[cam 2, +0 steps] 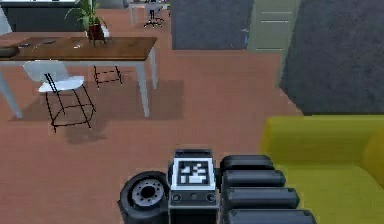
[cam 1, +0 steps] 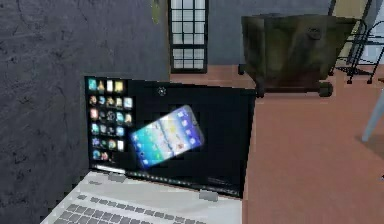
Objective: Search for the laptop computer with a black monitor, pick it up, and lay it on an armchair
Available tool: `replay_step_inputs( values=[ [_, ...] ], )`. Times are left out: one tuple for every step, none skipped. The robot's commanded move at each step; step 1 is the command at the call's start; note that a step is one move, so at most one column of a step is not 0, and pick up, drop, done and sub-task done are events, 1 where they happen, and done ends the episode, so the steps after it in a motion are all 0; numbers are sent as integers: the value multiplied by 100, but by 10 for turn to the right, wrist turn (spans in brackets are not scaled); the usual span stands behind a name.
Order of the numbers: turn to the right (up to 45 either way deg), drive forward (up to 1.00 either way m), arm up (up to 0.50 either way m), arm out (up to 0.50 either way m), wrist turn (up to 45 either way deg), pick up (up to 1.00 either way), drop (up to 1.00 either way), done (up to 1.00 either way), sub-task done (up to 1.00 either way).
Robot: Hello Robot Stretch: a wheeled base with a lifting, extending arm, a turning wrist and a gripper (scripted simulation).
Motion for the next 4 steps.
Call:
replay_step_inputs(
  values=[
    [0,100,0,0,0,0,0,0,0],
    [0,100,0,0,0,0,0,0,0],
    [-30,0,0,0,0,0,0,0,0],
    [0,100,0,0,0,0,0,0,0]
  ],
)
